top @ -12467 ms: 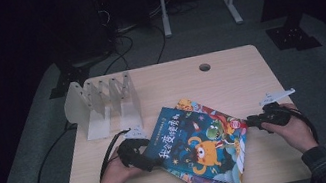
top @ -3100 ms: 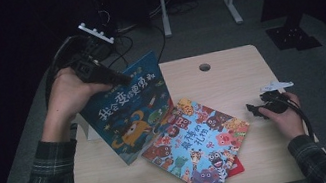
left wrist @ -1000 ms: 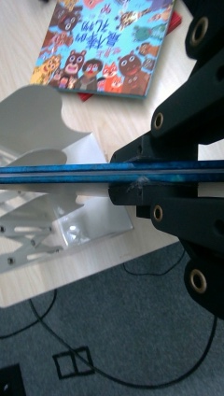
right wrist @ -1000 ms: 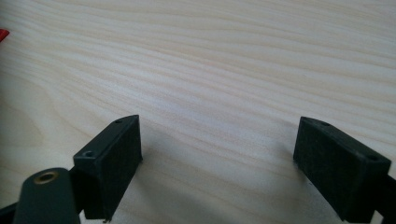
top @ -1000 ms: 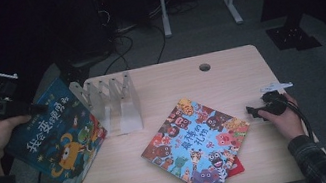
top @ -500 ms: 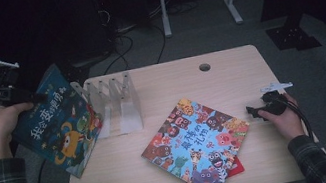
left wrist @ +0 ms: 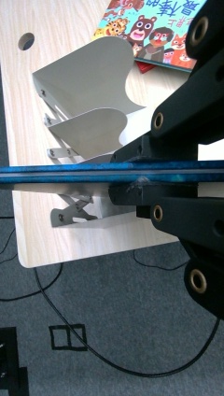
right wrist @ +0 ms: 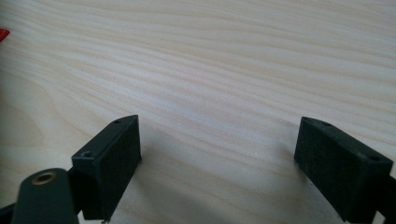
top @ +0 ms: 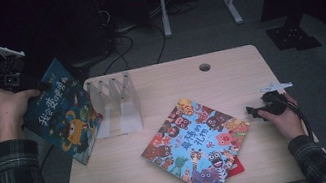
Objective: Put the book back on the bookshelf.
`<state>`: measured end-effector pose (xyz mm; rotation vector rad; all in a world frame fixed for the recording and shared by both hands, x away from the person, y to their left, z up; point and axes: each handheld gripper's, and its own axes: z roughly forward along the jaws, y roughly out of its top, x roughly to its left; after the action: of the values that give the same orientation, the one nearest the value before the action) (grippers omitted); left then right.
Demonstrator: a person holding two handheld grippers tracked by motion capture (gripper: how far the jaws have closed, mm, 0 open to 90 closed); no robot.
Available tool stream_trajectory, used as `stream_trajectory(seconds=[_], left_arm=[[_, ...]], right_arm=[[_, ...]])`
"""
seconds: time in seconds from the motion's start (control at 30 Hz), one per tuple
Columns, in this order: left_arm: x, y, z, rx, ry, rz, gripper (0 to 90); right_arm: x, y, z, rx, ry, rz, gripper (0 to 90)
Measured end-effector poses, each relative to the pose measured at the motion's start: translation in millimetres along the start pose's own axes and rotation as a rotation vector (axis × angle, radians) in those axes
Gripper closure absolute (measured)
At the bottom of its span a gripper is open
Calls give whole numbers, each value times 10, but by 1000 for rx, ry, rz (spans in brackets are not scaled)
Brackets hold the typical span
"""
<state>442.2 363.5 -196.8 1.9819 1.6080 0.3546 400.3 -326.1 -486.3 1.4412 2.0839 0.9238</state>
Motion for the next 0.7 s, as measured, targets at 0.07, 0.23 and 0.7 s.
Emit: stream_trajectory(seconds=[0.07, 0.23, 0.7], left_arm=[[5, 25, 25, -2, 1, -8, 825], [2, 78, 88, 7, 14, -10, 825], [25, 203, 195, 12, 21, -23, 823]], right_arm=[[1, 0, 2, -1, 0, 0, 133], [1, 0, 2, -1, 0, 0, 133], [1, 1, 3, 0, 1, -1, 129]])
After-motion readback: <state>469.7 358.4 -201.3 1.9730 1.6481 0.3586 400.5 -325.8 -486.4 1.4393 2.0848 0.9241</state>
